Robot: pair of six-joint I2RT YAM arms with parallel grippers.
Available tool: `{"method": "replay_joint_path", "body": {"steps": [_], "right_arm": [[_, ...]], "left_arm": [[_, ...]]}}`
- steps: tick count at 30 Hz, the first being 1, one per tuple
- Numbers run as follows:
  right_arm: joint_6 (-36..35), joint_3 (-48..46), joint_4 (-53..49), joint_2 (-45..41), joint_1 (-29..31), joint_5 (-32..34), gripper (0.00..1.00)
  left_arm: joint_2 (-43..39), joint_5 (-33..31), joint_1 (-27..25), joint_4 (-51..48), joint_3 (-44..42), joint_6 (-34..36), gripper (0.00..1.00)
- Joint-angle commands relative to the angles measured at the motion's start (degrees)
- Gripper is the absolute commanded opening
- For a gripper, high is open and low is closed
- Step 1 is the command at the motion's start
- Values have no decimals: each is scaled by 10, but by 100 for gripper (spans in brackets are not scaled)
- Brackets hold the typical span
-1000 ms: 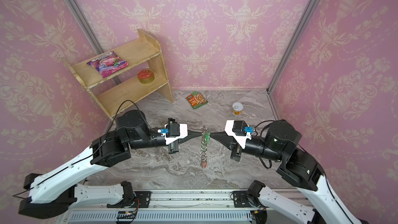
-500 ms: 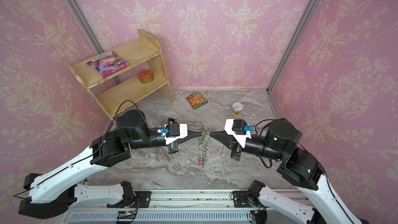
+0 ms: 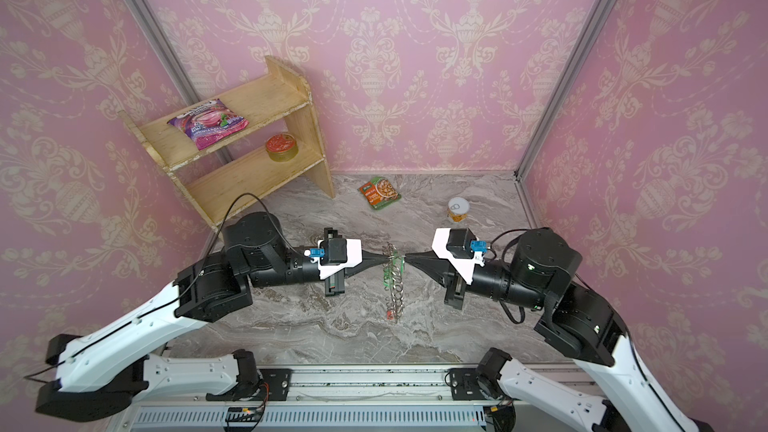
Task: Put the keys on the keyring
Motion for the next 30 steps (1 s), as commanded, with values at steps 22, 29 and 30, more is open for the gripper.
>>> {"method": "replay_joint_path", "body": {"steps": [22,29,30], "right_arm": [[-8,18,3,14,10,39,0],[-6,20,4,15,11,44,0],[-6,20,3,15,11,44,0]], "left_arm": [[2,51,-16,-3,25,-8,0],[4,57,-18,-8,26,-10,0],[4,56,-18,-9,27,-10,0]]}}
